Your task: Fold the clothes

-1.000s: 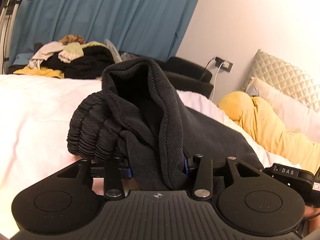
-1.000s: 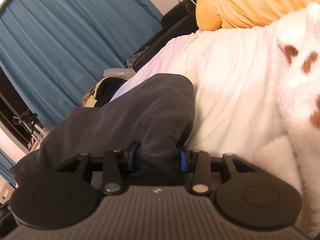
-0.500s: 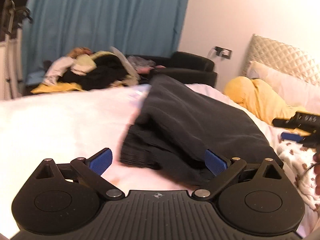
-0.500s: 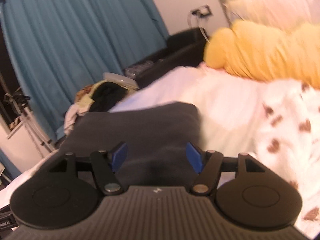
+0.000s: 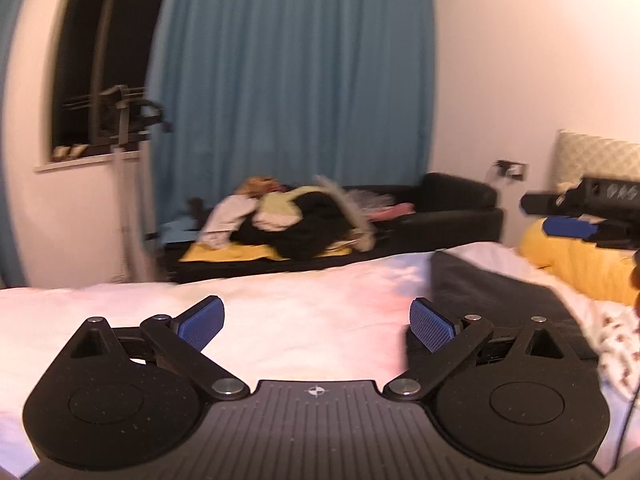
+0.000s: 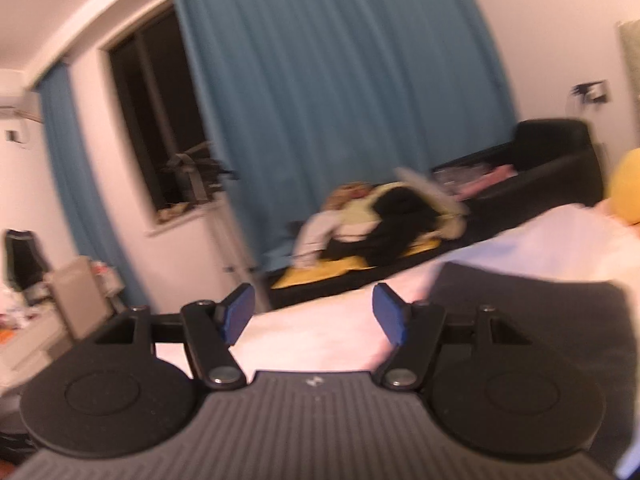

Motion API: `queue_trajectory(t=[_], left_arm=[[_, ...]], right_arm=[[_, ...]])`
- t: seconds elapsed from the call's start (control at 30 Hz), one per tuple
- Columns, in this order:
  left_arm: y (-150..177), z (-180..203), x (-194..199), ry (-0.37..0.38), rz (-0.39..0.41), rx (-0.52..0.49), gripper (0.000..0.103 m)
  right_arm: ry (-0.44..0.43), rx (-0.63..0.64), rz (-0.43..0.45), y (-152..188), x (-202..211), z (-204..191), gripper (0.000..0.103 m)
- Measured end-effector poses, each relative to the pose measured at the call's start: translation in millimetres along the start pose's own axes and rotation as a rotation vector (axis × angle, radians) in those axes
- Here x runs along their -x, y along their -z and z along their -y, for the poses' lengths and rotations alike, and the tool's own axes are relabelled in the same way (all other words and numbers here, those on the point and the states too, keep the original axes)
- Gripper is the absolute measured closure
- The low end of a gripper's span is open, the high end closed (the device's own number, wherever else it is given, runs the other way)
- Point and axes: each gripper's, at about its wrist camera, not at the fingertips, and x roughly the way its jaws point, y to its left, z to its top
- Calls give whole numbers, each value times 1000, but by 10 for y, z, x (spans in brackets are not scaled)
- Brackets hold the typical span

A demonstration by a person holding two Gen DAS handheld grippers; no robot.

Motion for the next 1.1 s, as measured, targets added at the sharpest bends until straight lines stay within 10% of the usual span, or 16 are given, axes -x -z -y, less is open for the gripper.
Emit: queue_trajectory(t=[0.4, 1.1], left_arm=[[134, -907, 685, -142, 42, 142, 0], [549, -907, 210, -378, -41, 116, 0]], right_arm=[[-179, 175, -54, 460, -478, -1226, 37], [-89, 284, -111, 1057, -982, -1131, 23]])
